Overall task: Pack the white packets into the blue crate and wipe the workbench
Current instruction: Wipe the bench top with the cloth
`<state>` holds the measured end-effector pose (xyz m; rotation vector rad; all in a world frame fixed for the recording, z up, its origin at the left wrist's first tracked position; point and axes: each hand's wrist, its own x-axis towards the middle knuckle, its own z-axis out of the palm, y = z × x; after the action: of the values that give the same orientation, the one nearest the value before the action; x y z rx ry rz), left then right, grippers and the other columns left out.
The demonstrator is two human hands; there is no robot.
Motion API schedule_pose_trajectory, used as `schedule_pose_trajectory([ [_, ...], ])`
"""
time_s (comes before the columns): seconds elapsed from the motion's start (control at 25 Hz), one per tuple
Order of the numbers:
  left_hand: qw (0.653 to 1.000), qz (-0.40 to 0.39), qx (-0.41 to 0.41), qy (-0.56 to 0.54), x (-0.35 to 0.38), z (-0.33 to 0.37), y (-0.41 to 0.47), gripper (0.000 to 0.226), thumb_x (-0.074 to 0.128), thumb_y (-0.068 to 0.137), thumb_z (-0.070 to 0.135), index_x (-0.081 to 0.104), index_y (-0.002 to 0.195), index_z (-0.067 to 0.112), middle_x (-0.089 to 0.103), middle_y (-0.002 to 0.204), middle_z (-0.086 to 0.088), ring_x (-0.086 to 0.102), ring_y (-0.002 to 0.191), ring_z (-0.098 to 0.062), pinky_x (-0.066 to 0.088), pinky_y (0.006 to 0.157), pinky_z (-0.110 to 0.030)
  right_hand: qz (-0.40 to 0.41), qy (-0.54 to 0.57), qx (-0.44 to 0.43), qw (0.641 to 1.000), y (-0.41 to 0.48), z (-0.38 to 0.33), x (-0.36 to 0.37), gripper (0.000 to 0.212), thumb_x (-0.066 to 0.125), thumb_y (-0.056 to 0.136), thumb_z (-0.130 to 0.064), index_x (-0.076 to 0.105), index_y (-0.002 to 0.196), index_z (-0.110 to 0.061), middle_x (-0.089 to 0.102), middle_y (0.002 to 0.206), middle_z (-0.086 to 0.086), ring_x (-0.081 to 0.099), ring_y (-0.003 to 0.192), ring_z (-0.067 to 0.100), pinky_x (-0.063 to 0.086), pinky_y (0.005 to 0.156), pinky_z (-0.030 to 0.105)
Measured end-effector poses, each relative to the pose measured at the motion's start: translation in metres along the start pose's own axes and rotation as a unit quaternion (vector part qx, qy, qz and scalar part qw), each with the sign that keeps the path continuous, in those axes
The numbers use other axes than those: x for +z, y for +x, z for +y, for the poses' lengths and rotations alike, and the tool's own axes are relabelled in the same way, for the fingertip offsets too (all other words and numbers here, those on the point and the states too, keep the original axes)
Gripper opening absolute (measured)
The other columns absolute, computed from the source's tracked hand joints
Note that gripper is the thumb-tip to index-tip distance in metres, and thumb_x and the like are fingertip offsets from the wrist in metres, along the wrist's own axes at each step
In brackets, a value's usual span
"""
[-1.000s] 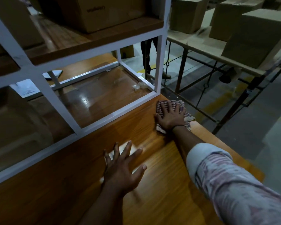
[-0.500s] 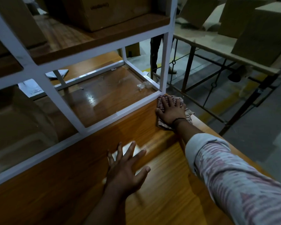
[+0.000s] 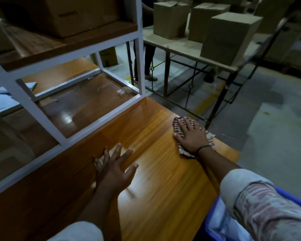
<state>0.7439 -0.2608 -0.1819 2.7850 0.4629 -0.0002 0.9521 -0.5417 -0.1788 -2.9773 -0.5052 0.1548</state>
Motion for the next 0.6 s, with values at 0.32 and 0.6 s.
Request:
schedule_pose_trajectory([
  [0.32,1.0,0.012,0.023,0.017,0.004,-0.005,-0.002,0.069,0.03,0.087,0.087,0.029,0.15,0.059,0.012,0.17,0.013,-0.003,0.157,-0.031,-0.005,0.119,-0.07,0.047,-0.01,0.12,0.992,-0.104,0.063,0.008,0.083,0.01,0.085,-0.079,0.013,0.158,-0.04,0.009,0.168,-0.004,0.008,0.153,0.034,0.003,0.122,0.055],
  [0.6,0.999,0.008,0.029,0.016,0.003,-0.009,-0.003,0.073,0.026,0.086,0.089,0.026,0.152,0.058,0.013,0.17,0.01,-0.004,0.157,-0.034,-0.006,0.118,-0.071,0.06,0.024,0.09,0.994,-0.174,-0.007,0.026,0.079,0.017,0.092,-0.074,0.012,0.16,-0.034,0.008,0.168,-0.001,-0.003,0.154,0.035,-0.007,0.121,0.055],
])
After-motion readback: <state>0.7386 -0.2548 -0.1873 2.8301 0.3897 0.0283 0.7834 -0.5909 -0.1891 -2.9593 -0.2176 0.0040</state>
